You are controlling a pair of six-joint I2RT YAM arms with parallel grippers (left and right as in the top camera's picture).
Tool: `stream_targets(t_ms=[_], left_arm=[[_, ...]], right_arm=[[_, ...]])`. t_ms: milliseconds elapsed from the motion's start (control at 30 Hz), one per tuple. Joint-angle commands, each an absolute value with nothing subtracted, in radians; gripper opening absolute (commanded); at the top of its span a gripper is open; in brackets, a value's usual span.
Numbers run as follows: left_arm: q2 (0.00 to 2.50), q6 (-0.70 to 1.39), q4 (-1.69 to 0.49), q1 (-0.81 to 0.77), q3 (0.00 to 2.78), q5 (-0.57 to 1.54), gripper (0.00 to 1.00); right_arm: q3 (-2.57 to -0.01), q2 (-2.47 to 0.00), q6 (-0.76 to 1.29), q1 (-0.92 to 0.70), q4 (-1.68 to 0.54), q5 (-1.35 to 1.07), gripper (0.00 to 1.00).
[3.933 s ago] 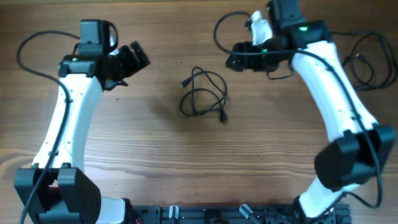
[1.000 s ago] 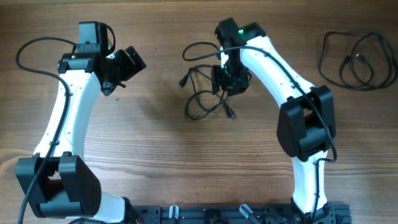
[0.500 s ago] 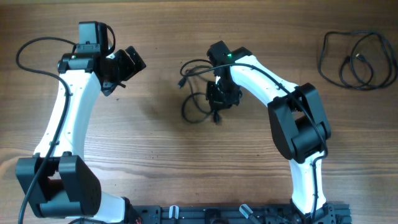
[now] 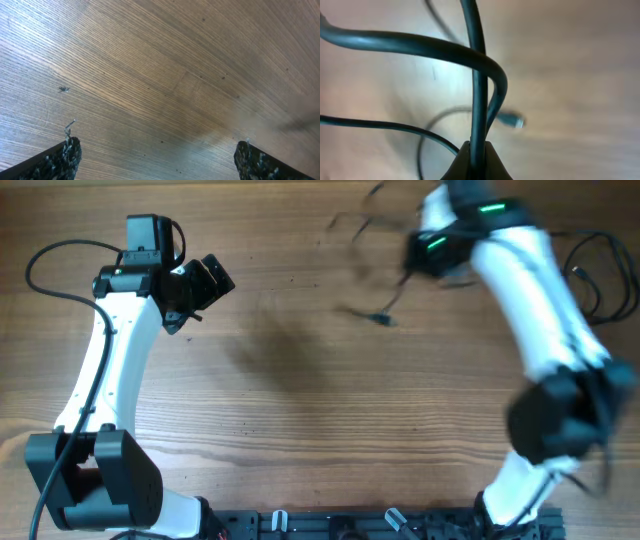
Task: Untangle cables
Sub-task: 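Carry the coil with the right gripper to the upper right and release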
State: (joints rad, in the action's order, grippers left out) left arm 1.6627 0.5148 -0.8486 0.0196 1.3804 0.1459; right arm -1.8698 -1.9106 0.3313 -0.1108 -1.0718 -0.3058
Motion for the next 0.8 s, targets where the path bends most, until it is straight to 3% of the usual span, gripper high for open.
stream_targets(t_ms=[0, 167, 400, 533, 567, 633, 667, 767], left_arm=[[1.671, 0.529, -0.847, 0.017, 1.372, 0.133, 1.00], [1.671, 0.529, -0.847, 0.017, 1.372, 0.133, 1.00], [1.671, 0.529, -0.847, 0.017, 1.372, 0.133, 1.00], [1.671, 0.529, -0.846, 0.017, 1.372, 0.133, 1.00], [1.671, 0.529, -0.847, 0.017, 1.372, 0.133, 1.00], [1.671, 0.529, -0.847, 0.017, 1.372, 0.133, 1.00], [1.671, 0.529, -0.847, 0.017, 1.372, 0.133, 1.00], [1.671, 0.529, -0.847, 0.017, 1.372, 0.133, 1.00]], right_arm=[[-1.915, -1.753, 0.300, 0.101, -1.050, -0.243, 0.04], [-1.909, -1.762, 0.346, 0.429, -1.071, -0.233, 0.04], [-1.909, -1.787, 0.366, 0.694, -1.150, -0.232, 0.07], [-1.909, -1.815, 0.366, 0.720, -1.135, -0.146, 0.33], [-1.909, -1.826, 0.366, 0.720, -1.124, -0.134, 0.46], [-1.909, -1.844, 0.366, 0.720, -1.112, -0.136, 0.87], [-1.909, -1.850, 0.366, 0.720, -1.116, -0.138, 0.97], [-1.910, -1.838, 0.341, 0.720, -1.149, -0.233, 1.00]])
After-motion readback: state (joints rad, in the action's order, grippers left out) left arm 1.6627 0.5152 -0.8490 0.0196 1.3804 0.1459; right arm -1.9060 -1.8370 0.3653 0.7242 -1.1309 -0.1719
